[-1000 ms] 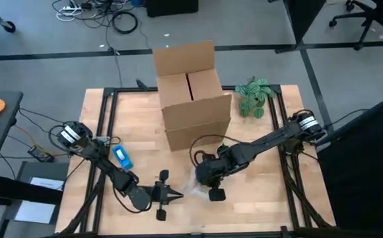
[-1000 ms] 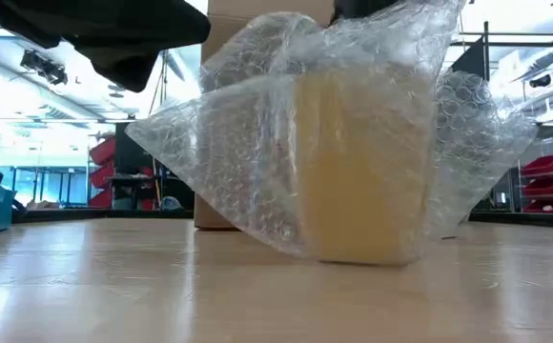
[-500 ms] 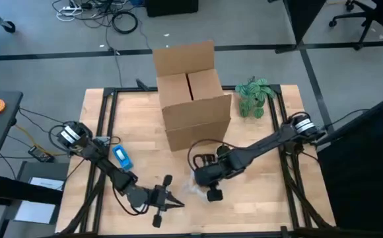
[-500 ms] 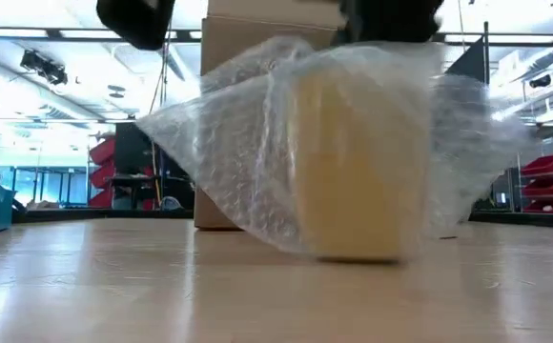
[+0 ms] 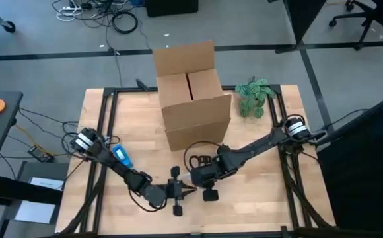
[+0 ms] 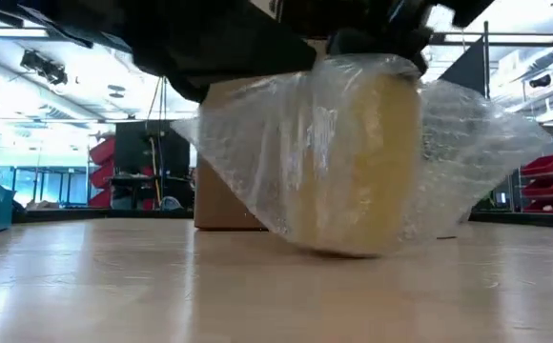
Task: Wrap mug
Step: Wrap the yellow mug with the transparent bubble wrap
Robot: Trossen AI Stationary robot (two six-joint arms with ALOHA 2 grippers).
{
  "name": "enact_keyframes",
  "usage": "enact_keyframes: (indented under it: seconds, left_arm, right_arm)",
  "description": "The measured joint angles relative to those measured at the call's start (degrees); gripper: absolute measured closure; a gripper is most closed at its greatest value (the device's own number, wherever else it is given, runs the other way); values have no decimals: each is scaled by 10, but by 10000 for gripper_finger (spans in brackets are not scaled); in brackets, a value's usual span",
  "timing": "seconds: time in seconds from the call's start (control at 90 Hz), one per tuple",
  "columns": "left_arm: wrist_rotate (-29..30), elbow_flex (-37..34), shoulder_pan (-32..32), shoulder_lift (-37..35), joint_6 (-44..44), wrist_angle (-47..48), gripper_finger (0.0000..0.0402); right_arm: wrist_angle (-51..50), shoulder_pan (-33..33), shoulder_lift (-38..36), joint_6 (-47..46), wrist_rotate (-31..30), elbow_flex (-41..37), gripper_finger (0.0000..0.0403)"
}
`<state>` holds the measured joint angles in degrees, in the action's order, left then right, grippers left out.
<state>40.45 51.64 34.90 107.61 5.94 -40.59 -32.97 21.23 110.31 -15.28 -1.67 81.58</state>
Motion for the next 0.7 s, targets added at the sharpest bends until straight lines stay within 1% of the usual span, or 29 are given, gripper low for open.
enact_keyframes:
  seconds: [0.3, 0.533, 0.7]
  left_arm:
    - [1, -1, -17, 0, -9, 0, 401]
    - [-1, -1, -24, 0, -9, 4, 401]
    - [0, -2, -27, -1, 2, 17, 401]
  right_arm:
    - [0, 8, -7, -9, 1, 0, 403]
    - [-13, 10, -21, -7, -21, 0, 403]
    - [-34, 13, -49, -10, -47, 0, 403]
